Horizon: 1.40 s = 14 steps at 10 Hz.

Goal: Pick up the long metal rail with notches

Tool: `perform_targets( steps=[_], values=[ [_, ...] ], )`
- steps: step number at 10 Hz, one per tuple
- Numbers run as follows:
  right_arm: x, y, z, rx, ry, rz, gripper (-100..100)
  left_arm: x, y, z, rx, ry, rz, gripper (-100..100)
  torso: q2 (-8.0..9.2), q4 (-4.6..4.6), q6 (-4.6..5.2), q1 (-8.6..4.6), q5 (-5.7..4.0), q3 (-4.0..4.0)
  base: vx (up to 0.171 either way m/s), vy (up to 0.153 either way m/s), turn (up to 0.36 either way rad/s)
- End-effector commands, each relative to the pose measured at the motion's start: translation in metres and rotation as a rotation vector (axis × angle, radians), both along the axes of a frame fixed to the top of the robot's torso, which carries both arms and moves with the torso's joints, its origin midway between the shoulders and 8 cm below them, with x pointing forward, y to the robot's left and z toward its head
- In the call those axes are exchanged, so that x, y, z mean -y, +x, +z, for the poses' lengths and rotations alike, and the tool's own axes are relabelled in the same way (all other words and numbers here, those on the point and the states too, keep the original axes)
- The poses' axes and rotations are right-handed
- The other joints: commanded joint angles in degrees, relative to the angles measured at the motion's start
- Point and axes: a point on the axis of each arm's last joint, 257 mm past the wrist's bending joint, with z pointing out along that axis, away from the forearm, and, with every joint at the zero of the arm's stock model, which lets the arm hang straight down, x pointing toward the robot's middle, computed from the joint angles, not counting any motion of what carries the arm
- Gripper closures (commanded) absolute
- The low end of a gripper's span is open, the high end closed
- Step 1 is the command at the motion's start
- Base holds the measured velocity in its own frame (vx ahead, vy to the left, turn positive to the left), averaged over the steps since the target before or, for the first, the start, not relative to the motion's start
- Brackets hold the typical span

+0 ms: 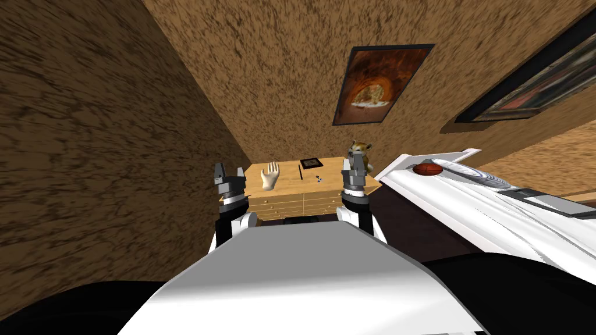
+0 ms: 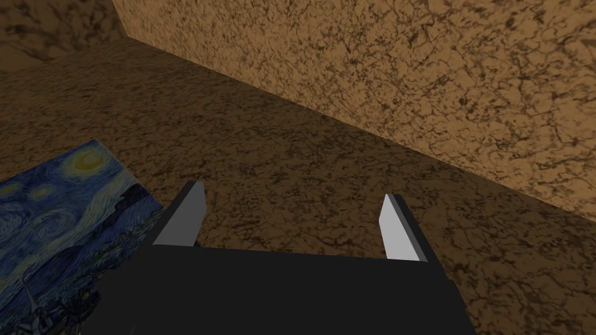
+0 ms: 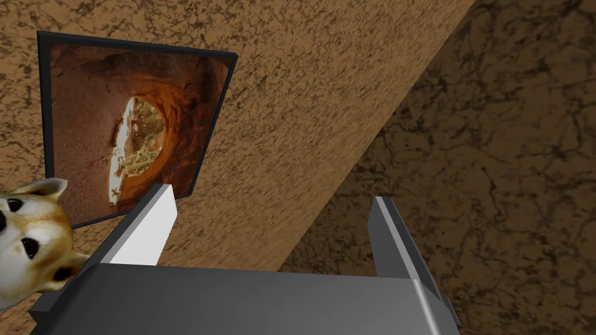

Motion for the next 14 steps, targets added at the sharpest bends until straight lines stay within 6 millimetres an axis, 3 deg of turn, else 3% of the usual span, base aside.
perform_targets(
  steps=[1, 6, 14],
  values=[
    [-0.005, -0.001, 0.000, -0.002, -0.051, 0.000, -100, 0.000, 0.000, 0.000, 0.000, 0.000, 0.000, 0, 0.00, 0.00, 0.00, 0.00, 0.00, 0.00, -0.017, -0.020, 0.081],
    [-0.030, -0.004, -0.008, 0.002, -0.360, -0.042, -100, 0.000, 0.000, 0.000, 0.000, 0.000, 0.000, 0, 0.33, 0.08, -0.03, -0.35, -0.08, 0.20, -0.076, -0.079, 0.221],
    [-0.062, -0.007, -0.056, 0.049, -0.928, -0.119, -100, 0.000, 0.000, 0.000, 0.000, 0.000, 0.000, 0, 0.17, 0.05, 0.02, -0.30, -0.08, 0.10, -0.086, -0.068, 0.283]
  ],
)
